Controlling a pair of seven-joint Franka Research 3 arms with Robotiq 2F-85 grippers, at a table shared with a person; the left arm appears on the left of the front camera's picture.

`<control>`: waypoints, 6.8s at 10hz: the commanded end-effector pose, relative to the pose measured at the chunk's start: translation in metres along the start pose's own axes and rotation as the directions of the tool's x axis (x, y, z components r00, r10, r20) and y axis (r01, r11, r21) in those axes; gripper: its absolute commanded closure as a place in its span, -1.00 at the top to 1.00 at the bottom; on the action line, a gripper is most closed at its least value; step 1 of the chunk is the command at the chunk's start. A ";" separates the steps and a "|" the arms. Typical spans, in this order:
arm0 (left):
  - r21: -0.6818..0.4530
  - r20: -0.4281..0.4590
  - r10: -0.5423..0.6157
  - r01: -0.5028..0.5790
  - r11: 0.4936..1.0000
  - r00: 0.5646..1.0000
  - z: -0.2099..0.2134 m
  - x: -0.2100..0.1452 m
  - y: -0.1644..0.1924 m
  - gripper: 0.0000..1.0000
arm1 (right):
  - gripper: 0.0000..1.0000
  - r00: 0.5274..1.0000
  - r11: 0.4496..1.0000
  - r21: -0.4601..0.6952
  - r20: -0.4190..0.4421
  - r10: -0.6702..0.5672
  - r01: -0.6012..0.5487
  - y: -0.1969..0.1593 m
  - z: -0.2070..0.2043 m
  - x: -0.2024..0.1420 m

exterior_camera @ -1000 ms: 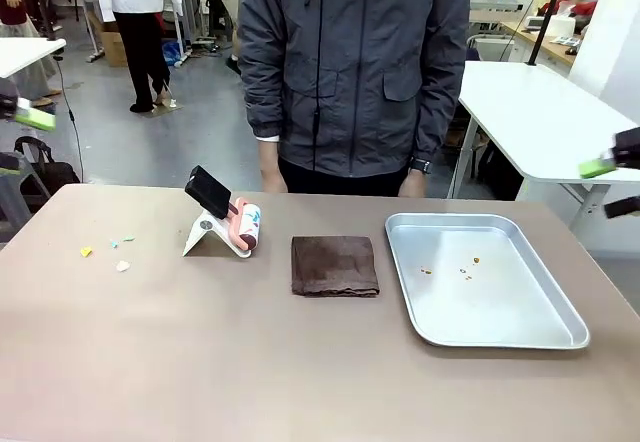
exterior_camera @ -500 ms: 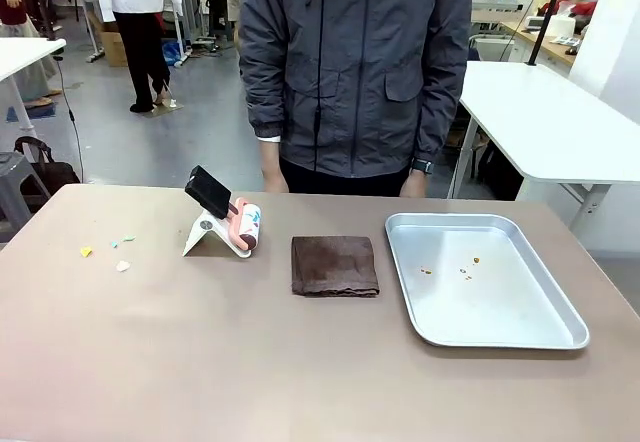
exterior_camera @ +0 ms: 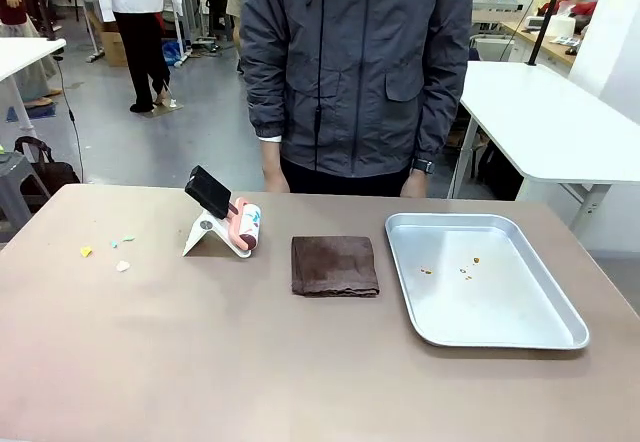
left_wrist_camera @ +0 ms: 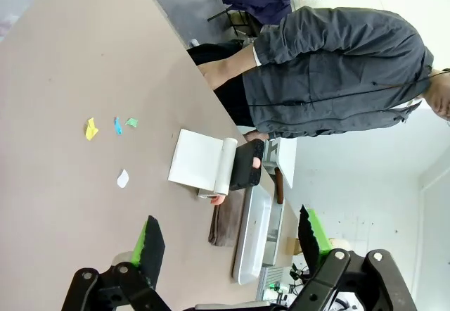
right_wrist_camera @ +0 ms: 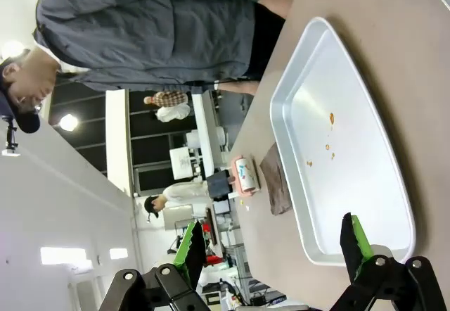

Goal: Clean the surface of the table.
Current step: Hold the Lint Roller with your left hand and the towel with your right hand.

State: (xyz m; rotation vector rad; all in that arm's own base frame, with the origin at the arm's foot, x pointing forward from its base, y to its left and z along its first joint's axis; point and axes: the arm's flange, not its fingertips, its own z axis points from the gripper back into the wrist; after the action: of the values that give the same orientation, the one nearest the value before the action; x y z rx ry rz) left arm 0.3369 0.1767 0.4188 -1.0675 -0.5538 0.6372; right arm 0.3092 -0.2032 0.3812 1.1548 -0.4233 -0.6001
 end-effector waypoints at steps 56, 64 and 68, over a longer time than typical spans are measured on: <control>0.288 -0.653 -0.171 0.450 0.845 0.738 -0.333 -0.030 -0.122 -1.00 | -1.00 0.858 0.325 -0.794 -0.475 0.198 -0.514 0.118 -0.541 -0.175; 0.264 -0.645 -0.195 0.455 0.850 0.739 -0.326 -0.028 -0.124 -1.00 | -1.00 0.853 0.341 -0.782 -0.493 0.174 -0.522 0.115 -0.539 -0.174; 0.107 -0.607 -0.273 0.417 0.902 0.746 -0.304 -0.038 -0.151 -1.00 | -1.00 0.866 0.632 -0.618 -0.462 0.189 -0.468 0.140 -0.487 -0.158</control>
State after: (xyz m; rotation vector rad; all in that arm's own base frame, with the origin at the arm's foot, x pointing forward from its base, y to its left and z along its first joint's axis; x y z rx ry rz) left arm 0.5651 -0.0929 0.4349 -0.7746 -0.0882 0.0522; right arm 0.5279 0.3120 0.3281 0.2362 -0.0413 -0.1726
